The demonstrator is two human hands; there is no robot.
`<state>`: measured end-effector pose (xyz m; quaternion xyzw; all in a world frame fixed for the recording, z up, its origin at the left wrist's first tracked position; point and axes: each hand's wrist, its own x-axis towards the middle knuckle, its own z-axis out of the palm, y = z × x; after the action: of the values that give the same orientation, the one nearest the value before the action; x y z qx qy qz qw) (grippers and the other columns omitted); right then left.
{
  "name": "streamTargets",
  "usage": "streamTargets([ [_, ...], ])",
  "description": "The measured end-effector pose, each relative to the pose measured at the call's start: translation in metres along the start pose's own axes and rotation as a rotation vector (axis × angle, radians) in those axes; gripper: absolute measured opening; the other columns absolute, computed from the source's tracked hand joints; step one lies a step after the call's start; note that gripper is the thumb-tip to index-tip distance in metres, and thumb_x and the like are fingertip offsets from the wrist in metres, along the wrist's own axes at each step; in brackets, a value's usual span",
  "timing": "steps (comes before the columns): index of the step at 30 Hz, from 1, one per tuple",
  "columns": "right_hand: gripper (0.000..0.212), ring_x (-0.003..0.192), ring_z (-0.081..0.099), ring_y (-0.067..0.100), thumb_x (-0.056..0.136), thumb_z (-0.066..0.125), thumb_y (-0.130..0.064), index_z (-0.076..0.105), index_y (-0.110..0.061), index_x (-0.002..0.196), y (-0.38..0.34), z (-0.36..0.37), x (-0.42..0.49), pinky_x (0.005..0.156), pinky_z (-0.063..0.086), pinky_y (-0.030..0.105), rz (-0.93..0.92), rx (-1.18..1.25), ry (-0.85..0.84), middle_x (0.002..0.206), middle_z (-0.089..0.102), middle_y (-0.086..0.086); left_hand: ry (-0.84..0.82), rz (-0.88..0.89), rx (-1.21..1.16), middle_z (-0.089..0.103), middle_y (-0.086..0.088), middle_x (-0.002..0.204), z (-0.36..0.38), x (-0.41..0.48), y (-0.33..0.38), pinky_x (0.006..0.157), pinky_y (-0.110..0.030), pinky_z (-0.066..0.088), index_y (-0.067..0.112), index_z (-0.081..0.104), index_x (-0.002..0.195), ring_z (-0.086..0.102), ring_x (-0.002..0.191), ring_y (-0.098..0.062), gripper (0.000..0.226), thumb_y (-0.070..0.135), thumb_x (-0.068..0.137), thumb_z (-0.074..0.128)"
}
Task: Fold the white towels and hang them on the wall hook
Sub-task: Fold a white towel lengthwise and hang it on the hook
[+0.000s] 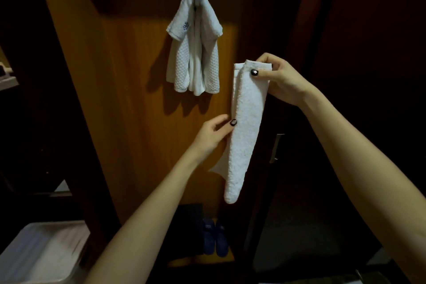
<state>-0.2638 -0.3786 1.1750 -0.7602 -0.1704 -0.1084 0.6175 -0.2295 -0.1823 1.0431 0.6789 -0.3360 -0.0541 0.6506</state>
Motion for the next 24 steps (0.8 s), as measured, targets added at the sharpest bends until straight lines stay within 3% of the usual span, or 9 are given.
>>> streamTargets([
  [3, 0.013, 0.081, 0.065, 0.013, 0.089, 0.059, -0.005, 0.055, -0.016, 0.084, 0.003, -0.003, -0.004, 0.067, 0.054, 0.025, 0.007, 0.056, -0.024, 0.089, 0.066, -0.002, 0.025, 0.053, 0.121, 0.051, -0.011, 0.117, 0.004, 0.009, 0.003, 0.104, -0.037, 0.029, -0.005, 0.062, 0.089, 0.038, 0.125, -0.015, 0.031, 0.026, 0.092, 0.059],
  [5, 0.013, 0.083, 0.064, 0.013, 0.088, 0.061, -0.007, 0.054, -0.017, 0.083, 0.004, -0.006, -0.005, 0.068, 0.055, 0.026, 0.0, 0.126, -0.034, 0.091, 0.065, -0.002, -0.033, 0.039, 0.066, 0.058, -0.007, 0.104, 0.005, 0.01, 0.003, 0.106, -0.038, 0.026, 0.001, 0.063, 0.087, 0.04, 0.122, -0.01, 0.03, 0.029, 0.094, 0.054],
  [6, 0.012, 0.083, 0.064, 0.013, 0.087, 0.061, -0.008, 0.054, -0.017, 0.083, 0.003, -0.008, -0.006, 0.068, 0.055, 0.026, -0.002, 0.155, -0.038, 0.093, 0.065, -0.001, -0.061, 0.034, 0.029, 0.058, -0.006, 0.088, 0.005, 0.009, 0.001, 0.095, -0.039, 0.035, 0.0, 0.062, 0.083, 0.052, 0.104, -0.014, 0.032, 0.028, 0.094, 0.052],
  [8, 0.011, 0.085, 0.064, 0.013, 0.084, 0.061, -0.01, 0.053, -0.017, 0.082, 0.003, -0.012, -0.008, 0.07, 0.055, 0.027, -0.002, 0.187, -0.039, 0.095, 0.064, -0.001, -0.063, 0.004, 0.029, 0.042, -0.004, 0.063, 0.007, 0.007, -0.007, 0.061, -0.029, 0.033, 0.005, 0.049, 0.063, 0.044, 0.059, -0.009, 0.036, 0.017, 0.096, 0.051],
  [10, 0.011, 0.086, 0.064, 0.013, 0.084, 0.059, -0.009, 0.054, -0.018, 0.081, 0.004, -0.017, -0.011, 0.071, 0.055, 0.027, -0.003, 0.211, -0.041, 0.096, 0.064, -0.001, -0.043, -0.04, 0.021, 0.034, -0.002, 0.059, 0.01, 0.005, -0.014, 0.052, -0.026, 0.021, 0.012, 0.04, 0.059, 0.031, 0.051, -0.006, 0.039, 0.012, 0.097, 0.051],
  [14, 0.016, 0.086, 0.064, 0.012, 0.085, 0.056, -0.007, 0.056, -0.02, 0.076, 0.01, -0.026, -0.017, 0.071, 0.055, 0.026, 0.024, 0.272, -0.058, 0.096, 0.064, -0.002, -0.202, -0.112, 0.031, 0.046, 0.017, 0.046, 0.006, -0.001, -0.018, 0.042, -0.01, 0.028, 0.026, 0.055, 0.05, 0.037, 0.041, 0.005, 0.047, 0.009, 0.094, 0.055],
  [18, 0.015, 0.084, 0.063, 0.012, 0.083, 0.057, -0.009, 0.046, -0.018, 0.081, 0.017, -0.038, -0.02, 0.074, 0.052, 0.026, 0.037, 0.364, -0.054, 0.094, 0.062, -0.001, -0.377, -0.208, 0.121, 0.041, 0.018, 0.046, 0.009, -0.011, -0.022, 0.055, -0.008, 0.035, 0.019, 0.057, 0.046, 0.037, 0.044, 0.004, 0.044, 0.027, 0.089, 0.063],
  [21, 0.018, 0.085, 0.063, 0.013, 0.083, 0.058, -0.01, 0.043, -0.019, 0.084, 0.021, -0.046, -0.02, 0.079, 0.05, 0.03, 0.038, 0.42, -0.074, 0.092, 0.063, -0.002, -0.239, -0.112, 0.084, 0.039, -0.004, 0.064, 0.006, -0.008, -0.028, 0.074, -0.013, 0.039, -0.01, 0.046, 0.06, 0.037, 0.06, -0.003, 0.063, 0.046, 0.072, 0.072],
  [24, 0.014, 0.087, 0.064, 0.013, 0.087, 0.053, -0.008, 0.047, -0.02, 0.083, 0.024, -0.05, -0.022, 0.08, 0.053, 0.03, 0.048, 0.38, -0.048, 0.093, 0.065, -0.003, -0.113, -0.052, 0.038, 0.044, -0.01, 0.081, -0.002, -0.005, -0.029, 0.072, -0.03, 0.033, -0.02, 0.053, 0.073, 0.041, 0.075, -0.017, 0.068, 0.044, 0.065, 0.075],
])
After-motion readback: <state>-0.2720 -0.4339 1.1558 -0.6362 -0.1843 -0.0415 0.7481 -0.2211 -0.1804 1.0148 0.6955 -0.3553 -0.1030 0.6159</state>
